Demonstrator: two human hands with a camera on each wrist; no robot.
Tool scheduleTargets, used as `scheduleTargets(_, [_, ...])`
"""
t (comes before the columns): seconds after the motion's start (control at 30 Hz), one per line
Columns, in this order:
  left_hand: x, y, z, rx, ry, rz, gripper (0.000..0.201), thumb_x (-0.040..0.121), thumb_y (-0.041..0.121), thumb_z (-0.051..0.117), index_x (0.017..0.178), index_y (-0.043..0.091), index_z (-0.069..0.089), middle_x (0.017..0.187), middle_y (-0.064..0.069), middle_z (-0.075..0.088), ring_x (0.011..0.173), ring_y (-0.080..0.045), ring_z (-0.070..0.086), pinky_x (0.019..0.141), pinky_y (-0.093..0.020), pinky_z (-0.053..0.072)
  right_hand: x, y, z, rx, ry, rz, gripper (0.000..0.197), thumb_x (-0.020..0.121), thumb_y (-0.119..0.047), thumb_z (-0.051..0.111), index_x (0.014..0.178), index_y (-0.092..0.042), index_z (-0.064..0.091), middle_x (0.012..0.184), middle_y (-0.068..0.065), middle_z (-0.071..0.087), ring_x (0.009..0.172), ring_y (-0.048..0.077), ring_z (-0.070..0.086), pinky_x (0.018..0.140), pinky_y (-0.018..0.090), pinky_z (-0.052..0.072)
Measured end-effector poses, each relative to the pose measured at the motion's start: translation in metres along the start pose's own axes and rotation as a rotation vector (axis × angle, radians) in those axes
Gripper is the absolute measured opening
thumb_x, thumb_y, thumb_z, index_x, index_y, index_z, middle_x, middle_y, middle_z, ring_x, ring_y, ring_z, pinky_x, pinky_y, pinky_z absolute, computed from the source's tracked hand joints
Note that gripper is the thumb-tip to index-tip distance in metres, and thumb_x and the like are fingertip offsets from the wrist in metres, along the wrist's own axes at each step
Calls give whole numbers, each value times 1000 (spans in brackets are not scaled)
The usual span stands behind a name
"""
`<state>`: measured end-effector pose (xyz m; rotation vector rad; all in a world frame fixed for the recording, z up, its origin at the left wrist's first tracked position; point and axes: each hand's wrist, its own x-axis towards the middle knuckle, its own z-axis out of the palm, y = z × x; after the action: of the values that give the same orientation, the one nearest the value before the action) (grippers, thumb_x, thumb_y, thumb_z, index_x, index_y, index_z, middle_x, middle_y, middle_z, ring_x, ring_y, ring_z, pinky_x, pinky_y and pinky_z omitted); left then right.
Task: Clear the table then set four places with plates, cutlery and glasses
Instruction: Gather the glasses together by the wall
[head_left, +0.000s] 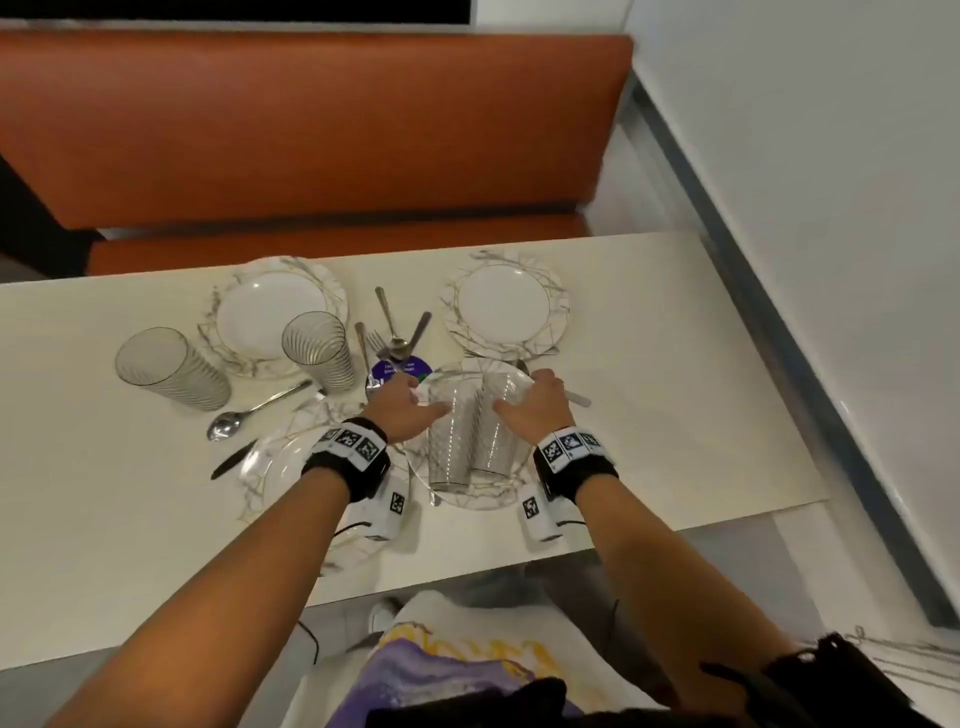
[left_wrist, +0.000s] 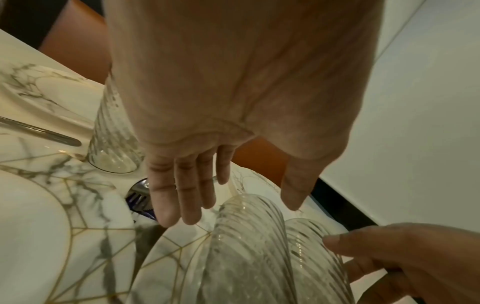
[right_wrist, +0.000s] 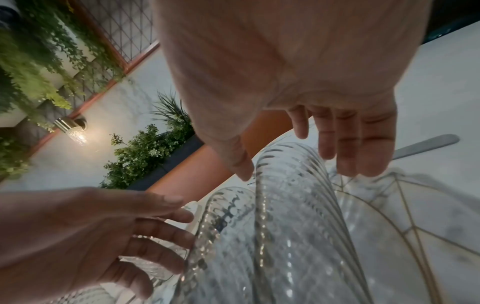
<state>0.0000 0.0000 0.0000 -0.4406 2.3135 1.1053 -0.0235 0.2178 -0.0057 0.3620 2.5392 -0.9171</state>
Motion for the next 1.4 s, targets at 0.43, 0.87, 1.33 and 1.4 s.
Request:
scheduleTargets(0.43, [26,8,36,7,17,-193,93,63,66,87,131,13,54,126,-3,65,116,-26,62,96,-37,50,45,4,-2,33,-154,38,106,71,-61,78,149,-10,28,146,12,50,132,33,52,101,42,52])
scheduleTargets(0.87, [35,59,11,25,-5,43,75,70,67,83,119,17,56,111,4,63,105,-18,62,79,-30,45,33,2,-92,139,10,-10,93,73,-56,82,145,-9,45,133,8,45,113,18,52,87,26,42])
scheduleTargets(1.33, [73,178,63,-78,6,411,97,71,45,92,149,15,42,136,-2,56,118,-20,58,100,-37,51,110,122,-188,311,553,85,91,67,-29,91,141,-14,41,136,11,47,118,27,55,100,40,50])
scheduleTargets(1.4, [75,185,73,-84,6,428,97,71,41,93,149,15,42,133,0,57,117,-18,58,98,-33,49,117,129,-186,329,568,80,90,65,-33,90,139,-18,42,135,8,48,117,26,55,101,45,50])
